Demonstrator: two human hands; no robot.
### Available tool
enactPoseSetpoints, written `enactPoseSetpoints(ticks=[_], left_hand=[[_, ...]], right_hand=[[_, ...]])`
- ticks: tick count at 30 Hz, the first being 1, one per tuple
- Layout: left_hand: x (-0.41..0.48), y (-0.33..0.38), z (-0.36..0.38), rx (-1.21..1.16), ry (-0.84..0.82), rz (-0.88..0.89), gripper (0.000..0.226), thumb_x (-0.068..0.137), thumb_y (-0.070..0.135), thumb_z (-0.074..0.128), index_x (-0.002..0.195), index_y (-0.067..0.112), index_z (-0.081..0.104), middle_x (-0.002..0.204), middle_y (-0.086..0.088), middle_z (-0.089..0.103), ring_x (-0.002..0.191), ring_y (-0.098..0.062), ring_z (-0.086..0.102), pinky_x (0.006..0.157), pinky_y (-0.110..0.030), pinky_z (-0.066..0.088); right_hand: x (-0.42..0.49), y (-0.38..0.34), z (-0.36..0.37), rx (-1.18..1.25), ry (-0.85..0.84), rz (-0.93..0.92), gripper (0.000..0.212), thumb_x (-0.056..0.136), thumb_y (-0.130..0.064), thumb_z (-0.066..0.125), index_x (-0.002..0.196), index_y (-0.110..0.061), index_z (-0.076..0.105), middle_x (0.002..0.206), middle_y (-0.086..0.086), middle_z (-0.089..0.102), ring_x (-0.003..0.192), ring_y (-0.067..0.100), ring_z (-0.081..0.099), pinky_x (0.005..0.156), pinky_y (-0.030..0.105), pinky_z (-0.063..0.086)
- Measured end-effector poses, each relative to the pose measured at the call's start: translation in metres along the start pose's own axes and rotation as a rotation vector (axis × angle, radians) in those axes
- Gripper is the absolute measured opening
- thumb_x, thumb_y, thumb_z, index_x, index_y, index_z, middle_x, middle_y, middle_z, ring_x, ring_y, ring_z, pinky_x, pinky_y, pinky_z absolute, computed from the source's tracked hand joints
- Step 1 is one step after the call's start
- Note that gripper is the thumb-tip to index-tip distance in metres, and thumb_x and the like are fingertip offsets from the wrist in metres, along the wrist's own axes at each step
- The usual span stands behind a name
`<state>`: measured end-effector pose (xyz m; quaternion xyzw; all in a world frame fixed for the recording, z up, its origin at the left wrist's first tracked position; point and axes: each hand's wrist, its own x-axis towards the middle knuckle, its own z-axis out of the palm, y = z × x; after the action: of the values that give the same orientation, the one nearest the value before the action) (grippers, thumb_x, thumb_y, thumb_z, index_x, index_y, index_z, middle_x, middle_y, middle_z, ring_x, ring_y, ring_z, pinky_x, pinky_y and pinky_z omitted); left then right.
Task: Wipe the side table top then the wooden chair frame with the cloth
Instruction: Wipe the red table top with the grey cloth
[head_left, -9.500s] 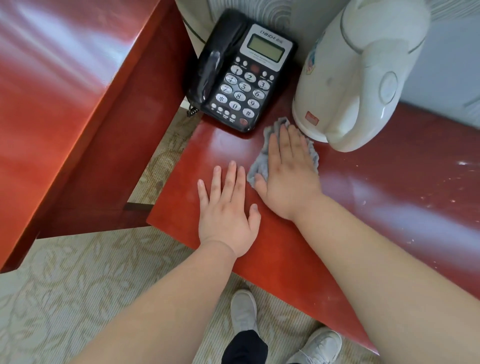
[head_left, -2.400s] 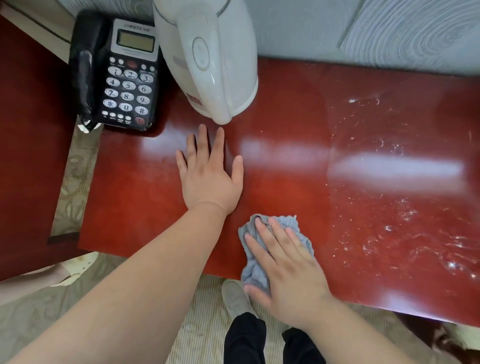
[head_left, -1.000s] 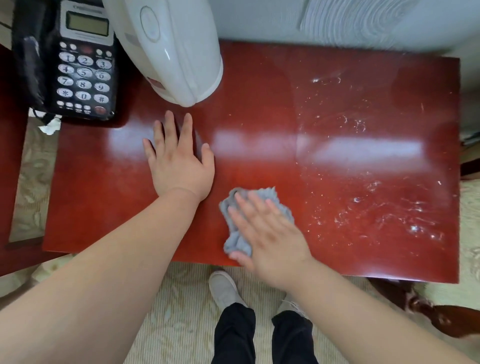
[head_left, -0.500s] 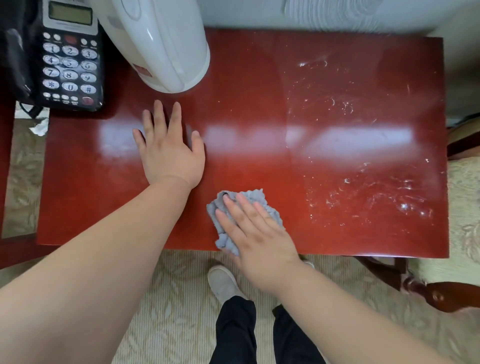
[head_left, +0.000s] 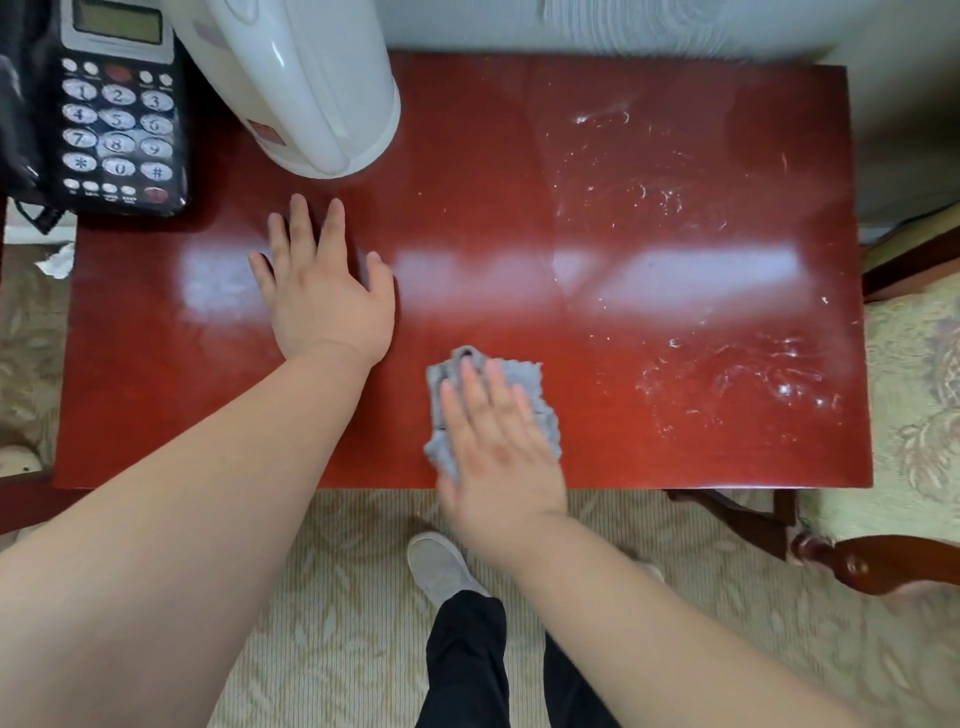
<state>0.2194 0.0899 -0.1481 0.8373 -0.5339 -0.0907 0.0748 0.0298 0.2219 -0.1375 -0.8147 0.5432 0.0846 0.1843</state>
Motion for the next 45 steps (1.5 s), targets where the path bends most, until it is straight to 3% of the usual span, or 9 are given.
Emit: enactPoseSetpoints(ticks=[5, 9, 12, 23, 27, 30, 36, 42, 45], left_hand=[[0.0, -0.001, 0.001, 0.008, 0.011, -0.004, 0.067, 0.099, 0.047, 0.04, 0.163, 0.029, 0.033, 0.175, -0.004, 0.017, 0.162, -0.028, 0.01, 0.13, -0.054, 0.005], [-0.002, 0.002, 0.0, 0.007, 0.027, 0.0, 0.063, 0.1, 0.044, 0.041, 0.161, 0.029, 0.037, 0.174, -0.004, 0.021, 0.161, -0.028, 0.013, 0.13, -0.054, 0.005], [-0.006, 0.002, 0.0, 0.003, 0.044, 0.016, 0.061, 0.101, 0.044, 0.04, 0.161, 0.029, 0.039, 0.173, -0.005, 0.023, 0.16, -0.028, 0.015, 0.13, -0.053, 0.005], [-0.013, 0.026, -0.011, 0.086, -0.136, -0.045, 0.06, 0.108, 0.042, 0.037, 0.165, 0.026, 0.028, 0.174, -0.013, 0.016, 0.16, -0.037, 0.012, 0.127, -0.056, 0.018], [-0.076, 0.063, -0.006, -0.022, -0.157, 0.205, 0.06, 0.106, 0.044, 0.04, 0.162, 0.024, 0.035, 0.174, -0.012, 0.015, 0.161, -0.033, 0.01, 0.131, -0.051, 0.008], [-0.123, 0.079, 0.013, 0.063, -0.205, 0.379, 0.067, 0.101, 0.051, 0.033, 0.164, 0.026, 0.03, 0.175, -0.007, 0.014, 0.161, -0.031, 0.009, 0.13, -0.054, 0.007], [-0.132, 0.081, 0.027, 0.174, -0.168, 0.361, 0.072, 0.098, 0.052, 0.035, 0.166, 0.031, 0.022, 0.176, -0.002, 0.011, 0.162, -0.029, 0.006, 0.13, -0.054, 0.005], [-0.132, 0.082, 0.027, 0.164, -0.166, 0.356, 0.071, 0.098, 0.048, 0.035, 0.166, 0.03, 0.025, 0.176, -0.002, 0.011, 0.162, -0.029, 0.006, 0.13, -0.055, 0.006], [-0.133, 0.083, 0.026, 0.169, -0.161, 0.359, 0.073, 0.097, 0.049, 0.035, 0.166, 0.029, 0.025, 0.176, -0.002, 0.011, 0.162, -0.029, 0.007, 0.13, -0.055, 0.007]], right_hand=[[-0.006, 0.035, 0.0, -0.053, 0.016, -0.171, 0.076, 0.104, -0.051, 0.038, 0.165, -0.012, 0.015, 0.174, 0.006, 0.0, 0.16, 0.022, -0.008, 0.13, 0.044, 0.004], [-0.03, 0.115, -0.009, -0.084, 0.018, -0.002, 0.076, 0.106, -0.057, 0.027, 0.166, -0.016, 0.004, 0.174, 0.003, -0.007, 0.159, 0.02, -0.014, 0.13, 0.045, 0.006], [-0.042, 0.147, -0.012, -0.08, 0.078, 0.068, 0.074, 0.106, -0.054, 0.028, 0.165, -0.013, 0.013, 0.174, 0.006, 0.001, 0.16, 0.022, -0.006, 0.13, 0.047, 0.012], [-0.039, 0.147, -0.008, -0.062, 0.13, 0.068, 0.075, 0.101, -0.051, 0.033, 0.165, -0.013, 0.018, 0.173, 0.007, 0.008, 0.16, 0.024, -0.002, 0.13, 0.042, 0.003], [-0.039, 0.147, -0.01, -0.063, 0.127, 0.07, 0.076, 0.101, -0.052, 0.031, 0.165, -0.012, 0.019, 0.173, 0.008, 0.008, 0.16, 0.024, -0.002, 0.13, 0.042, 0.002], [-0.04, 0.147, -0.01, -0.039, 0.142, 0.068, 0.074, 0.102, -0.052, 0.033, 0.164, -0.013, 0.022, 0.173, 0.007, 0.01, 0.16, 0.024, -0.001, 0.13, 0.044, 0.007], [-0.038, 0.134, -0.01, -0.007, 0.132, 0.051, 0.076, 0.097, -0.043, 0.039, 0.166, -0.02, 0.017, 0.174, 0.007, 0.004, 0.16, 0.03, -0.004, 0.13, 0.049, 0.009], [-0.021, 0.13, -0.014, -0.02, 0.096, -0.197, 0.082, 0.093, -0.046, 0.041, 0.165, -0.015, 0.016, 0.174, 0.003, 0.007, 0.16, 0.023, -0.003, 0.13, 0.046, 0.006], [-0.008, 0.166, -0.028, 0.005, 0.09, -0.074, 0.079, 0.099, -0.043, 0.047, 0.166, -0.02, 0.012, 0.174, -0.001, 0.007, 0.16, 0.019, -0.002, 0.13, 0.043, 0.005]])
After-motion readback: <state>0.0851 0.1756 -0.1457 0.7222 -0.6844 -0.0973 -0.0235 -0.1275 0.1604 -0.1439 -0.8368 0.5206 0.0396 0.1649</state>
